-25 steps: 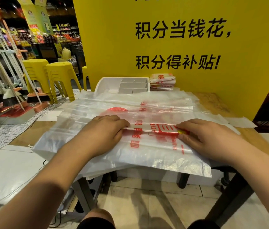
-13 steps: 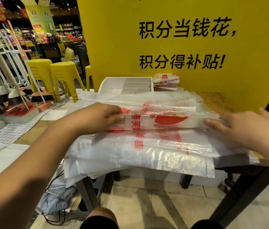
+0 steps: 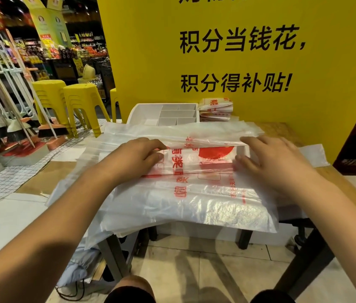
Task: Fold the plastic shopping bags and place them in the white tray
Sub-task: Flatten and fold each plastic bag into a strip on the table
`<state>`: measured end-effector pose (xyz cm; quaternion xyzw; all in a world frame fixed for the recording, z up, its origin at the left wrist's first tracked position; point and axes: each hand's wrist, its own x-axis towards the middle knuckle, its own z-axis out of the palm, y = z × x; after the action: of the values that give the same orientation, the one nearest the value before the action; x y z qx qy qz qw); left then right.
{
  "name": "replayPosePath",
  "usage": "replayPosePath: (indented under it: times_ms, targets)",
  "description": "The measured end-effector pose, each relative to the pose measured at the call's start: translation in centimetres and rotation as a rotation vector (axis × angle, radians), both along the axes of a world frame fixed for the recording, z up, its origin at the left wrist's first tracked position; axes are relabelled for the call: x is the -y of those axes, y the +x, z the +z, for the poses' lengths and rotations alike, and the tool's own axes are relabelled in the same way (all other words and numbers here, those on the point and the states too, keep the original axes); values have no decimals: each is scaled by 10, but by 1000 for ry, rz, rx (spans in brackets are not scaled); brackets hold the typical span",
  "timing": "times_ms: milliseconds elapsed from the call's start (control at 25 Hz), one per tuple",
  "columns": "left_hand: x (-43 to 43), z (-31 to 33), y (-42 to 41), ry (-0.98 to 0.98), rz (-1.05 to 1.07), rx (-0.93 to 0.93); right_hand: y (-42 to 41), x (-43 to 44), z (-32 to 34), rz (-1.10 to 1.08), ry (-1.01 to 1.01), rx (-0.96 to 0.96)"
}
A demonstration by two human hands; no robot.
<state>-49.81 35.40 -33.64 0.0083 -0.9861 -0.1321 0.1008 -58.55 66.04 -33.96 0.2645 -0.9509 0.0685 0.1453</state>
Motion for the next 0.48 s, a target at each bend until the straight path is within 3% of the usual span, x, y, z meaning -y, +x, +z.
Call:
replayPosePath:
  times_ms: [80, 200, 320, 480]
  targets:
    - [-2, -9, 1, -25, -10, -52, -1, 1, -5, 4, -14, 43]
    - [-13, -18, 2, -42, -89, -79, 1, 13, -18, 201, -29, 81]
    - [-32, -23, 1, -44, -116, -5, 5, 28, -24, 320, -74, 154]
    - [-43, -32, 2, -79, -90, 131, 13, 43, -33, 325, -33, 251]
